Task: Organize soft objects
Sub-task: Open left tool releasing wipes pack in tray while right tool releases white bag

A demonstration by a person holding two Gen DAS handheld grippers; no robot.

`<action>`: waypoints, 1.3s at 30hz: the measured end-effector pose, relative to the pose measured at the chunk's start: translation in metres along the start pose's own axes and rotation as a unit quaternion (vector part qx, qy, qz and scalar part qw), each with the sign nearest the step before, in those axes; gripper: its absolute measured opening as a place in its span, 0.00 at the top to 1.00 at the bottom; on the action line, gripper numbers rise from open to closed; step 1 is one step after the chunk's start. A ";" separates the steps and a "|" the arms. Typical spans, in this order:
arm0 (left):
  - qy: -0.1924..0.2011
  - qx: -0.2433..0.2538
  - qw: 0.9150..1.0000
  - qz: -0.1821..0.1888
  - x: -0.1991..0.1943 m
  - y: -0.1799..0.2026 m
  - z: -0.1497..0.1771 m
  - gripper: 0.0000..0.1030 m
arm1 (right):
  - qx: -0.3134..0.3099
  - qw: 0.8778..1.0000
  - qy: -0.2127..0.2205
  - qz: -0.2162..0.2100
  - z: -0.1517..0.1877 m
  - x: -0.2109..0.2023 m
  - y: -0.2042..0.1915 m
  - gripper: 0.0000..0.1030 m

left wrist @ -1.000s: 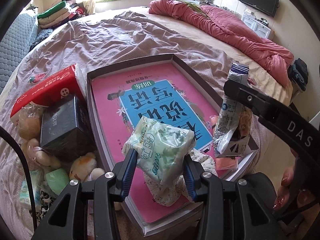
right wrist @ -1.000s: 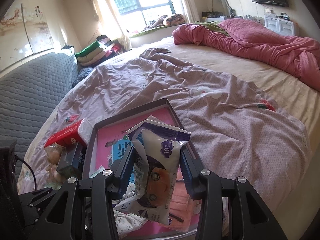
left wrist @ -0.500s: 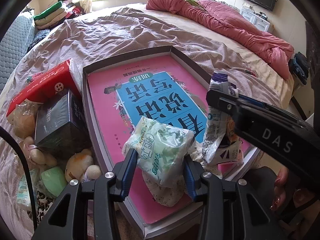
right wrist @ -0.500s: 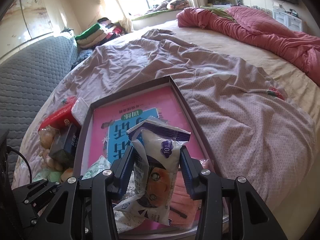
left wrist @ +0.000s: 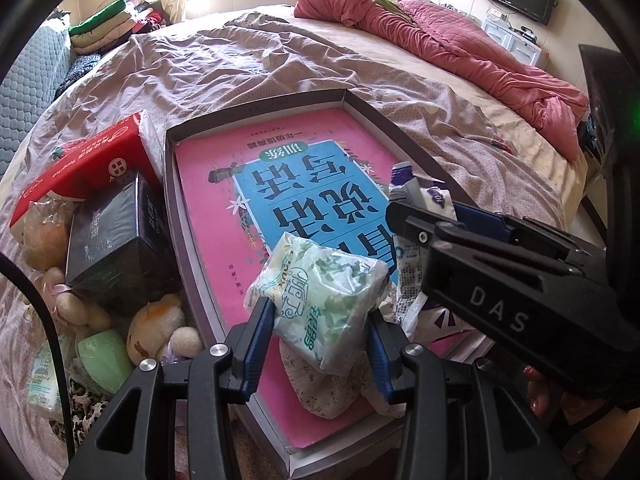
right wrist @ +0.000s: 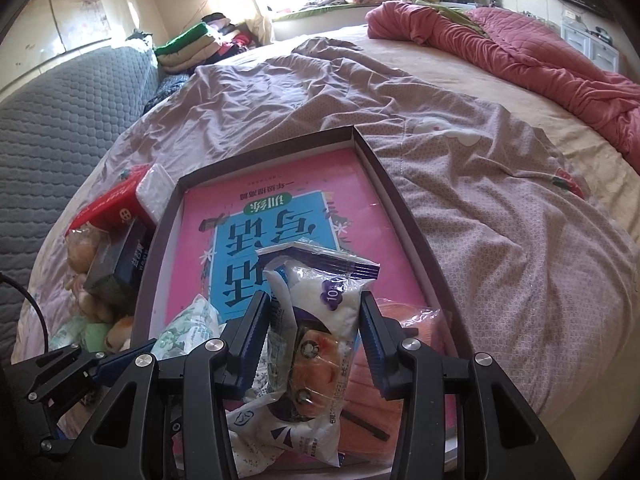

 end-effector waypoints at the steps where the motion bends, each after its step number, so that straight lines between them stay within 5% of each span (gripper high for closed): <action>1: 0.000 -0.001 1.000 0.001 0.000 -0.001 0.000 0.57 | -0.002 1.000 -0.002 0.001 0.000 0.001 -0.001 0.56; 31: -0.006 -0.014 1.000 0.007 0.004 -0.006 -0.002 0.57 | -0.003 0.999 -0.038 -0.007 0.001 0.026 -0.003 0.54; 39: -0.010 -0.021 1.000 0.017 0.005 -0.007 -0.003 0.57 | 0.004 1.000 -0.024 -0.014 0.000 0.020 0.000 0.46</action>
Point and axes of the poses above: each gripper's, at about its wrist camera, not at the fingertips, and x roughly the way its jaws point, y to its right, z to its underside, the point moved 5 cm from there along x, roughly the way its jaws point, and after that the axes turned 12 degrees about -y, right-handed, at the moved point
